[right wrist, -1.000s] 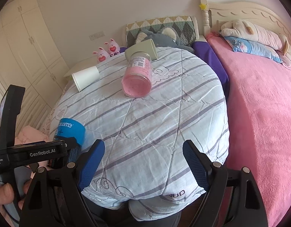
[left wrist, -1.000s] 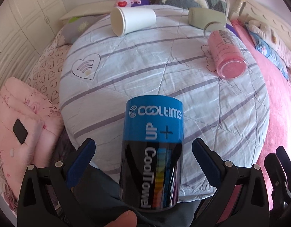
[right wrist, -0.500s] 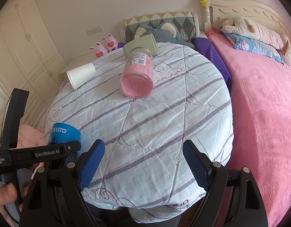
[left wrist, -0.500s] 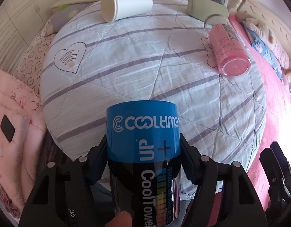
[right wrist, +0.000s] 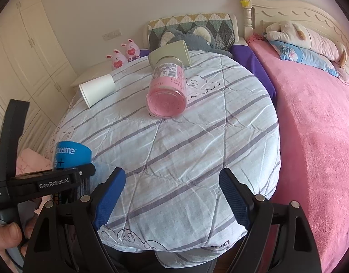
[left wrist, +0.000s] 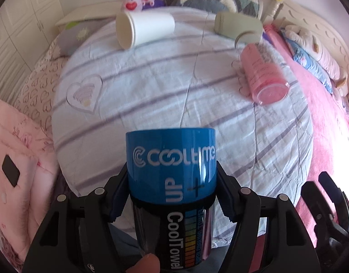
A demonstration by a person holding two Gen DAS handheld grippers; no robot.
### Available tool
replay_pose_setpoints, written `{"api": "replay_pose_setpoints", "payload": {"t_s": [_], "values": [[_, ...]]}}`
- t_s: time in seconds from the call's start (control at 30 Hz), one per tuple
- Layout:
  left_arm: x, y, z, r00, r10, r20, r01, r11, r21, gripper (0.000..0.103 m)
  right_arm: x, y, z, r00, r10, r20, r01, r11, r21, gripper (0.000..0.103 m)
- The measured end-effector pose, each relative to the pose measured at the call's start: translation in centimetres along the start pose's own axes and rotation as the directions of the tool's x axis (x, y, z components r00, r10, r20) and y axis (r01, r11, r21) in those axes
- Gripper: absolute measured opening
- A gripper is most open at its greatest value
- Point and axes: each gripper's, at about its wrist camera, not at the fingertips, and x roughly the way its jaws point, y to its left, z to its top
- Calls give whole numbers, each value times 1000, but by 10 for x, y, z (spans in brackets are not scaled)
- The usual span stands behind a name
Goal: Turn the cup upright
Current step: 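Rotate the can open end up with the left gripper and lower it onto the quilt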
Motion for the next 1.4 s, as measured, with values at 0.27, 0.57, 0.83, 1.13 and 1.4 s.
{"api": "replay_pose_setpoints", "payload": {"t_s": [0.27,0.57,0.83,1.13,1.4], "values": [[-30,4,12,984,21,178,-33,998,61,68,-1,10,0,1000,-16,2,16,1000,0,85],[-14,14,13,979,12,205,-32,995,98,68,-2,26,-1,999,-43,-7,43,999,-5,85],[-8,15,29,981,-27,192,3,992,124,68,-4,40,3,997,-77,-1,77,997,-7,85],[-2,15,44,982,-46,183,18,988,153,68,2,53,10,996,-94,-1,94,996,-4,85],[-3,16,44,982,-57,180,27,986,164,68,3,60,12,995,-101,0,101,995,-10,85]]}}
